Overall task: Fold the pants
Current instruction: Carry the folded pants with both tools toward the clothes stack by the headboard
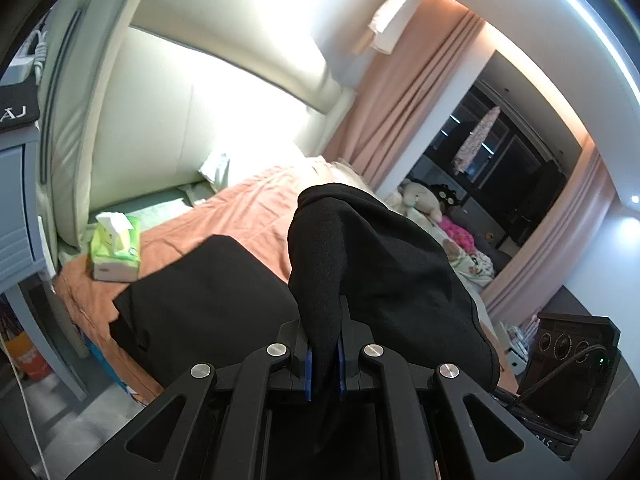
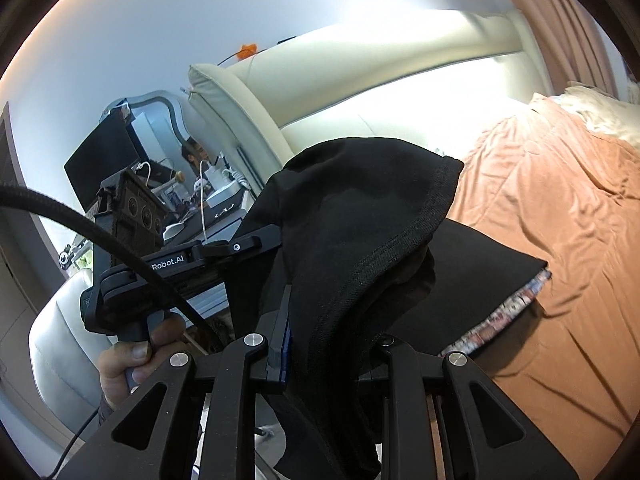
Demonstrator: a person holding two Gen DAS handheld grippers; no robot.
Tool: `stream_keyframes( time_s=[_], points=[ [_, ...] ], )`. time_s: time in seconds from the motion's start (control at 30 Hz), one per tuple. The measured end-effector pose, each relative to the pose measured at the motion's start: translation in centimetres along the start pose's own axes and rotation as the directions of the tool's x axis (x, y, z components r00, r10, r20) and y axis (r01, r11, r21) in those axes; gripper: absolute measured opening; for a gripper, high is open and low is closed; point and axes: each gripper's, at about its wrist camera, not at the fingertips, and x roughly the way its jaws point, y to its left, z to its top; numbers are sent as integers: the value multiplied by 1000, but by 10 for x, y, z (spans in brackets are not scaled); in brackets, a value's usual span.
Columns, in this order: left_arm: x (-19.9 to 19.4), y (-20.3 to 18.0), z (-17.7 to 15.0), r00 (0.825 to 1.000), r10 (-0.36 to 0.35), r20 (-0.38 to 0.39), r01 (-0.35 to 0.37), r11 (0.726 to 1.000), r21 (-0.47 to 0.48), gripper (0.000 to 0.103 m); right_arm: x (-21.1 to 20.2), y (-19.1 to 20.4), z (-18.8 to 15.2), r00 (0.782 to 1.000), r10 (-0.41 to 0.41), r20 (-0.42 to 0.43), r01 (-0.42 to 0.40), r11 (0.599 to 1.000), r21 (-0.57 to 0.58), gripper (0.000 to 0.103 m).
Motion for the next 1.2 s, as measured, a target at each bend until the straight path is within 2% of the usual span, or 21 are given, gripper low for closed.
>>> stream_keyframes(
  time_s=[0.43,0.8,1.2],
  points=[
    [43,32,34,996,87,-12,-87,996,-15,8,45,-21,9,1000,23,-14,-23,999,33,18],
    [122,42,52,988,132,-86,-133,991,-5,8,88,-64,26,1000,13,-20,-11,995,99,18],
    [200,47,52,966,189,-176,-184,982,41,10,116,-114,28,999,-27,-21,30,983,181,18]
  ],
)
